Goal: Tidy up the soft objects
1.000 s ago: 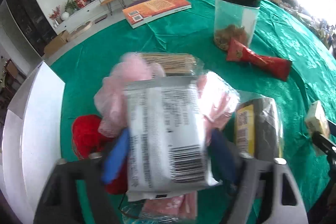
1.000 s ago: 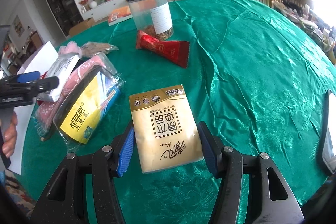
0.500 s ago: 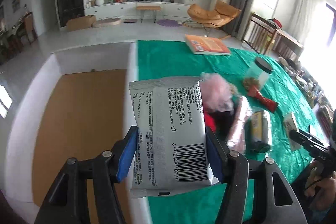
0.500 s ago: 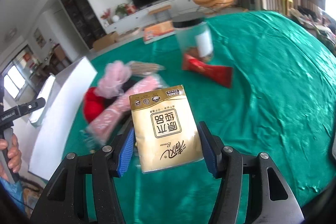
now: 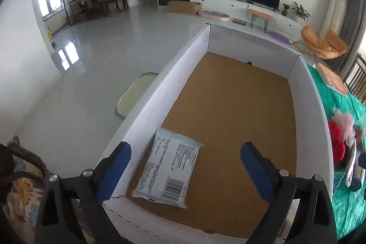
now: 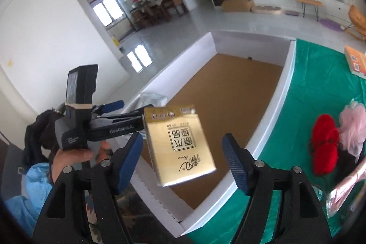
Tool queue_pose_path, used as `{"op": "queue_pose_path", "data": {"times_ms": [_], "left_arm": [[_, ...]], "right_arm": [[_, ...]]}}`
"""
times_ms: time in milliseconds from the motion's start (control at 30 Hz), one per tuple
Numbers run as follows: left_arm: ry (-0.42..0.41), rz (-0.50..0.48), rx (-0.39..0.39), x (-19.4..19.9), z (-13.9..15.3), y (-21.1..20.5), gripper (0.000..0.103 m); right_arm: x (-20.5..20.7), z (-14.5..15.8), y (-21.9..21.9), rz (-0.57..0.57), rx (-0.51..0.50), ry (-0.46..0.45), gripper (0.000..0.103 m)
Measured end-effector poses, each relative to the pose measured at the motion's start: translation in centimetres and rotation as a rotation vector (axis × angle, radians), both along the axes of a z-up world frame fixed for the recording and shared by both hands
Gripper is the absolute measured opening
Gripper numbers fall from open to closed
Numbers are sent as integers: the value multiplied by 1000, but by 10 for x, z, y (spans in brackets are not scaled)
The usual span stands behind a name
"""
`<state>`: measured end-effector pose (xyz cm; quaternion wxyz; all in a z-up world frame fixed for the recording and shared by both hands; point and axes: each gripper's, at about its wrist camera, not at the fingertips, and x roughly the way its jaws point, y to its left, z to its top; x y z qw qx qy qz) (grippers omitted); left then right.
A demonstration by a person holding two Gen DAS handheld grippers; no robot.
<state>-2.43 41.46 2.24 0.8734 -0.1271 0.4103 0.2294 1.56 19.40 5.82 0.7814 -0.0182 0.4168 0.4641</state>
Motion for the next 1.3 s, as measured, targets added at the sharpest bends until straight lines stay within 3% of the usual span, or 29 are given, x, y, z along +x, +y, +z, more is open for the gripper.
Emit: {"op": "queue_pose_path", "data": {"times_ms": [133,300,433,567,667,733,867,933,1000,1133,1200,1300], "left_arm": [[-108,-70,-43,-2,14,-28,96],[-225,-336,-149,8,34,-119,97],[-208,-559,-169,17,26,-209,97],[-149,-677,-147,25,13,-273,97],[-117,-723,-125,25,7,-302,97],[-90,-746,-108,26,-1,-314,97],[-4,-735,-74,35,-31,-327,97],[41,-724,-74,44,-50,-329,97],[73,-710,-70,54,-72,-329,97],[130,-717,-49,74,-110,-342,97],[108,-732,22,79,-114,-352,99],[86,-797,28,90,-113,-363,99]], "right_arm": [[9,-21,-47,-136,-60,-62,76],[19,-51,-139,-361,-166,-152,76],[11,-75,-198,-457,-244,-188,76],[1,-109,-227,-447,-365,-124,79],[-1,-136,-228,-439,-504,-116,78],[13,-136,-251,-536,-427,-113,78],[61,-131,-321,-868,-325,-34,78],[63,-125,-359,-976,-280,-6,78],[58,-121,-382,-997,-263,3,79],[46,-125,-395,-981,-324,1,79],[39,-130,-390,-963,-350,8,79],[38,-134,-382,-950,-408,-32,80]]}}
